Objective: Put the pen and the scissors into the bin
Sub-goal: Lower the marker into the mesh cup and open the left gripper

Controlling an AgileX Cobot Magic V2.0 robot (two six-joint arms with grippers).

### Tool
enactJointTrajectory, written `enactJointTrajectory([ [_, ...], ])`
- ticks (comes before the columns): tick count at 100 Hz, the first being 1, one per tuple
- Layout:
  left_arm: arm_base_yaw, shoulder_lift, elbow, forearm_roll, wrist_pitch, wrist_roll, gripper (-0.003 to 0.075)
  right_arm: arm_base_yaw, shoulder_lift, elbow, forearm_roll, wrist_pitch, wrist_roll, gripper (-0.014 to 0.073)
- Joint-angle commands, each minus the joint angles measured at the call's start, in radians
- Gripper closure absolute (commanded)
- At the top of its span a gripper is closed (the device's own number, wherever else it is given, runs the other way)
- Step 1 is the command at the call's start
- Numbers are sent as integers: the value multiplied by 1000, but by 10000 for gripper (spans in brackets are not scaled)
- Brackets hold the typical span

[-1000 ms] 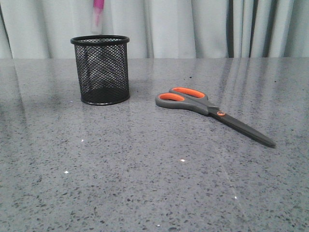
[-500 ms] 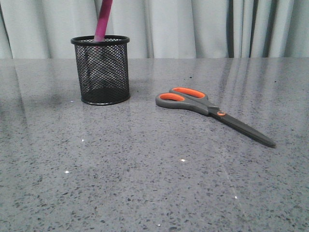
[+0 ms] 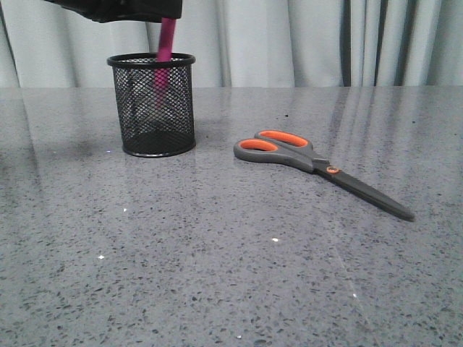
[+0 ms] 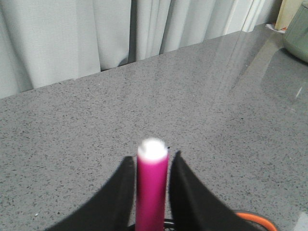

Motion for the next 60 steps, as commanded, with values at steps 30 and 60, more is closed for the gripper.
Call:
enactJointTrajectory([
  [30,9,-172,-32,-87,142,-73,304,0,15,-75,-1,9,-7,223],
  [60,9,-451,-2,25,252,-206,514,0,78,-317,179,131,-260,282],
])
